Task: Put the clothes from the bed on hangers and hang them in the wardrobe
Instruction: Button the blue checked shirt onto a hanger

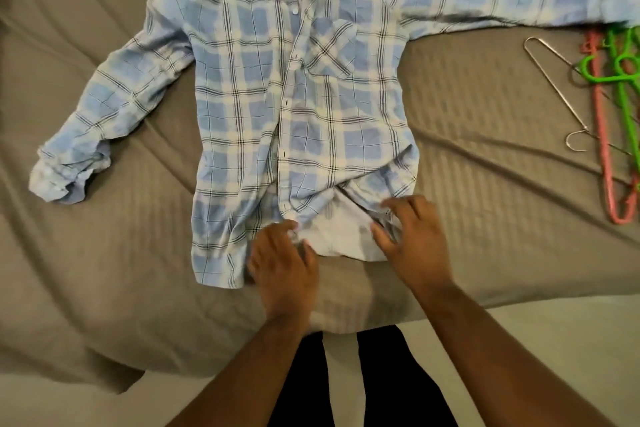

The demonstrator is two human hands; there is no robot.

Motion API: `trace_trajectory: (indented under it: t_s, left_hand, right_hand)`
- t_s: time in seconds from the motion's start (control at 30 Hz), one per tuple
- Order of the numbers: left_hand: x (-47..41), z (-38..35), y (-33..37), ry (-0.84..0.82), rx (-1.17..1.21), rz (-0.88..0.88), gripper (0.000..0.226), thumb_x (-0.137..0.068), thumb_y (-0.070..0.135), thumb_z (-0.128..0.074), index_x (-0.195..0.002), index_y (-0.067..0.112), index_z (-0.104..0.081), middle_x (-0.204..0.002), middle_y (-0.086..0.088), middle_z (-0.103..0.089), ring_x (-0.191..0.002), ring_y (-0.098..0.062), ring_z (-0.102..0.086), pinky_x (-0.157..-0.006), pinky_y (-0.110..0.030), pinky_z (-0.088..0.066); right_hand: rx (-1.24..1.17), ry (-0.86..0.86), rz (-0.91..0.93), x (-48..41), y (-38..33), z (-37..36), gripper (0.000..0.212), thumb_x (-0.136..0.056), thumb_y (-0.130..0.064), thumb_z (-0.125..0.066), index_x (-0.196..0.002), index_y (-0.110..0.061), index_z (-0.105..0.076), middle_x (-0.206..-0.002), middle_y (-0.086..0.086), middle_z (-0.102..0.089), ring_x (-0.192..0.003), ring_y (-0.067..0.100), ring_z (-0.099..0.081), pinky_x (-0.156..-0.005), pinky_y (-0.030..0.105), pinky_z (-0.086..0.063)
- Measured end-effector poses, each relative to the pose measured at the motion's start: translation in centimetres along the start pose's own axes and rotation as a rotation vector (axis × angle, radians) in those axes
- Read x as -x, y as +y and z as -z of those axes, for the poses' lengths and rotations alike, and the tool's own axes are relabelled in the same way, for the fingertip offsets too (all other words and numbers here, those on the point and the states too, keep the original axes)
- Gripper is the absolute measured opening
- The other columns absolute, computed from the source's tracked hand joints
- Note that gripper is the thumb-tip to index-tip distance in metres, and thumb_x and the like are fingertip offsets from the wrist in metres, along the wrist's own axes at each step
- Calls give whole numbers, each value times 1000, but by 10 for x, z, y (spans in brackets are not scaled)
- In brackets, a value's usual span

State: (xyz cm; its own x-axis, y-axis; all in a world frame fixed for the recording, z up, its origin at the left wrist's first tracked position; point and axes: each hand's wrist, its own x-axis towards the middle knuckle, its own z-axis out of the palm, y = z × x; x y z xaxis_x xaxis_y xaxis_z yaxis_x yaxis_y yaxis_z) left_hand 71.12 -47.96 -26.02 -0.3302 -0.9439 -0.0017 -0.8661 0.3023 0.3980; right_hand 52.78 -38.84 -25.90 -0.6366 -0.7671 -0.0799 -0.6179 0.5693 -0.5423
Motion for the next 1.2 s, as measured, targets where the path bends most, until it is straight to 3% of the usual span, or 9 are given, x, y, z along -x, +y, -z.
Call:
trace_trajectory:
  t_s: [0.17, 0.37, 0.5, 0.67, 0.77, 0.9, 0.97, 1.1, 1.2]
  left_hand:
    - [-21, 8, -30, -63, -64, 176, 53, -77, 15, -67, -127, 16, -50, -125, -7, -53, -118, -32, -49, -89, -48, -40]
    - [-13, 28, -54, -233, 215, 90, 30, -90, -2, -57, -115, 14, -60, -111, -4, -61, -97, -25, -62, -80, -40, -53]
    - [1, 33, -67, -315, 231, 70, 30, -91, 1, -56, -119, 11, -62, -112, -5, -61, -103, -24, -58, -88, -42, -53]
    - [0, 31, -75, -381, 241, 89, 37, -86, 1, -58, -122, 8, -61, -110, -7, -61, -104, -26, -56, -89, -39, -50]
    - [-7, 30, -77, -400, 264, 78, 46, -82, 1, -62, -127, 10, -60, -107, -5, -60, -102, -24, -56, -90, -38, -50]
    - [-12, 28, -79, -453, 321, 28, 50, -80, 2, -66, -128, 14, -60, -93, 4, -56, -90, -18, -56, -84, -33, -50]
    - [-16, 28, -80, -483, 359, 45, 44, -85, 8, -68, -127, 17, -60, -88, 6, -58, -85, -15, -58, -82, -28, -50]
    - [-27, 32, -82, -462, 455, 80, 21, -100, 21, -59, -119, 17, -67, -102, 6, -70, -90, -8, -65, -78, -8, -45]
    - [-37, 28, -83, -440, 451, 23, 12, -97, 15, -64, -106, 17, -71, -98, 4, -70, -87, -9, -65, -78, -21, -54]
  right_hand:
    - [45, -250, -44, -63, -19, -36, 45, -83, -12, -68, -127, -13, -57, -128, 12, -58, -114, 36, -56, -87, 42, -49]
    - [157, -154, 189, 8, 13, -3, 42, -73, -6, -57, -108, -23, -75, -94, 3, -56, -76, 31, -61, -66, 35, -46]
    - [347, -270, -14, 72, 44, 5, 62, -63, -11, -61, -115, -43, -67, -98, -9, -52, -89, 25, -61, -70, 31, -31]
    - [322, -49, -153, 45, -12, 1, 27, -76, -19, -64, -98, -31, -73, -108, 2, -54, -99, 31, -53, -82, 43, -42]
    - [90, -47, 50, 17, -68, -17, 32, -84, -40, -64, -114, -30, -66, -110, 0, -56, -103, 25, -52, -82, 41, -44]
    - [245, -341, 161, -6, -110, -61, 54, -85, -43, -68, -136, -32, -53, -125, -1, -56, -115, 25, -50, -89, 43, -35]
    - [202, -387, 117, -10, -110, -68, 35, -90, -29, -54, -123, -29, -65, -118, -4, -61, -111, 24, -58, -87, 42, -35]
    - [137, -240, 105, 14, -93, -50, 35, -85, -30, -40, -93, -24, -74, -95, -4, -65, -90, 21, -63, -81, 41, -46]
    - [82, -476, -5, 37, -73, -37, 32, -82, -22, -45, -82, -26, -76, -89, -5, -70, -92, 21, -66, -89, 41, -48]
